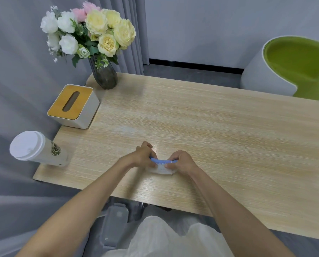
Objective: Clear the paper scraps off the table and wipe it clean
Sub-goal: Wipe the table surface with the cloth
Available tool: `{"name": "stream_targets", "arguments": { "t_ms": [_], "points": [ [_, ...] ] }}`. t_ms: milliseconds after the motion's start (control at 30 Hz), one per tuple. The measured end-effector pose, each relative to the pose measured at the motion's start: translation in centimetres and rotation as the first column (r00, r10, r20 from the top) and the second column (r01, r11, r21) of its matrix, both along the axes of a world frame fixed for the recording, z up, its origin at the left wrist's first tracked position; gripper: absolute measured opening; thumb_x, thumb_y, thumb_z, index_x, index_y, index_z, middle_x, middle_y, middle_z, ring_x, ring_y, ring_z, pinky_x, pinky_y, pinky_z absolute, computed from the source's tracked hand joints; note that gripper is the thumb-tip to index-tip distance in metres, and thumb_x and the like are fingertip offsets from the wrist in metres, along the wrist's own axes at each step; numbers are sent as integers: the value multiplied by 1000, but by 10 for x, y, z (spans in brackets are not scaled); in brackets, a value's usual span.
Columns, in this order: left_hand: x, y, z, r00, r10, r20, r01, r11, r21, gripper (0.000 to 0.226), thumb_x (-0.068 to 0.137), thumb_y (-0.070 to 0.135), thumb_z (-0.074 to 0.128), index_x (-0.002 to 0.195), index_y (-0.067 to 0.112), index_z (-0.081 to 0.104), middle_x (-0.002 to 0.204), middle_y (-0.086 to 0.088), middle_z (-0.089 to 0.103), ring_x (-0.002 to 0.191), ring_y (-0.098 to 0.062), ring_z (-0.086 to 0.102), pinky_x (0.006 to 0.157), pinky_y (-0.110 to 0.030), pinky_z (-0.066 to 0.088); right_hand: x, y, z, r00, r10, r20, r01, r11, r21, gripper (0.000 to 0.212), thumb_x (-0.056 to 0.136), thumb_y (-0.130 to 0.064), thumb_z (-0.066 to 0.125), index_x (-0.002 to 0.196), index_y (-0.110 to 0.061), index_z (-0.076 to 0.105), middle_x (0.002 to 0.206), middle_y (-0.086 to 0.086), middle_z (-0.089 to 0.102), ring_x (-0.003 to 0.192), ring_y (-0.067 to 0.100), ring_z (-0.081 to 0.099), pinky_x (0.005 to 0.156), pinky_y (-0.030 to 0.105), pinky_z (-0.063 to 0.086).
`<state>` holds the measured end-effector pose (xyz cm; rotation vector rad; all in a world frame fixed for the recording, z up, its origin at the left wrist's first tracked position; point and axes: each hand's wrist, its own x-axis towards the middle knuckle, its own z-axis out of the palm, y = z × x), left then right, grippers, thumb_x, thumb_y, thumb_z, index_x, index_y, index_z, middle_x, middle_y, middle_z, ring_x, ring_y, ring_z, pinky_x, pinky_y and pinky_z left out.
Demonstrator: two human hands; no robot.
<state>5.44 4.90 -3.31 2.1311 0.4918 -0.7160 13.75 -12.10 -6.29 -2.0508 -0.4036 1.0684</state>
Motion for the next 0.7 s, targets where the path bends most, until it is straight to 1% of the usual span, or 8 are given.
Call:
{"name": "stream_targets", "arguments": {
  "t_ms": [133, 167, 233, 333, 467, 533, 600, 700],
  "points": [
    [18, 19, 12, 977, 178, -116, -200, 954, -223, 17, 84, 20, 68, 98, 13, 63, 91, -5, 60, 83, -18, 58, 71, -30, 49, 13, 4, 3, 997, -41, -69, 38, 998, -52, 20, 82, -26, 72, 70, -14, 62, 81, 5, 57, 67, 12, 52, 58, 22, 40],
    [23, 22, 7, 953, 289, -89, -301, 933, -196, 30, 82, 24, 71, 107, 13, 58, 93, -6, 60, 82, -19, 58, 69, -30, 50, 15, 5, 0, 998, -40, -45, 35, 995, -93, 18, 84, -29, 69, 77, -14, 62, 86, 7, 59, 72, 14, 54, 61, 24, 41],
    [29, 20, -14, 869, 485, 93, -490, 870, 45, 56, 82, 33, 72, 127, 14, 46, 109, -10, 57, 99, -26, 57, 82, -35, 47, 14, 3, -7, 993, 51, 105, -25, 972, -233, 28, 88, -37, 62, 106, -15, 60, 109, 8, 58, 101, 23, 53, 76, 28, 41],
    [23, -5, -39, 687, 645, 335, -727, 612, 312, 52, 88, 33, 64, 130, 12, 43, 127, -12, 50, 119, -31, 47, 97, -41, 36, 4, -10, -19, 927, 169, 334, -39, 931, -363, 42, 93, -36, 52, 129, -14, 50, 127, 9, 47, 122, 28, 39, 93, 33, 36],
    [24, -51, -58, 552, 823, 133, -807, 488, 331, 71, 80, 54, 65, 124, 3, 43, 130, -16, 45, 121, -33, 43, 100, -42, 31, 1, -23, -29, 899, 114, 422, 45, 936, -350, 38, 95, -24, 48, 131, -12, 48, 131, 10, 41, 122, 27, 39, 97, 34, 36],
    [35, -63, -64, 513, 858, 36, -811, 470, 349, 77, 77, 57, 66, 124, 2, 41, 132, -16, 40, 122, -33, 39, 101, -40, 29, 6, -26, -31, 895, 83, 438, 76, 940, -333, 37, 95, -21, 48, 131, -11, 48, 130, 10, 41, 122, 27, 39, 97, 36, 38],
    [50, -72, -66, 526, 850, 28, -791, 477, 384, 62, 83, 49, 65, 121, 4, 46, 130, -15, 39, 120, -31, 39, 100, -37, 29, 13, -28, -31, 887, 55, 459, 108, 941, -321, 38, 94, -19, 47, 131, -10, 48, 131, 11, 40, 122, 27, 38, 98, 36, 38],
    [56, -89, -65, 678, 713, 180, -727, 614, 308, 25, 90, 26, 55, 108, 10, 47, 113, -9, 53, 106, -29, 50, 86, -35, 35, 20, -35, -31, 866, 90, 492, 99, 933, -345, 42, 93, -18, 47, 134, -11, 44, 140, 14, 34, 125, 30, 35, 100, 39, 37]
  ]
}}
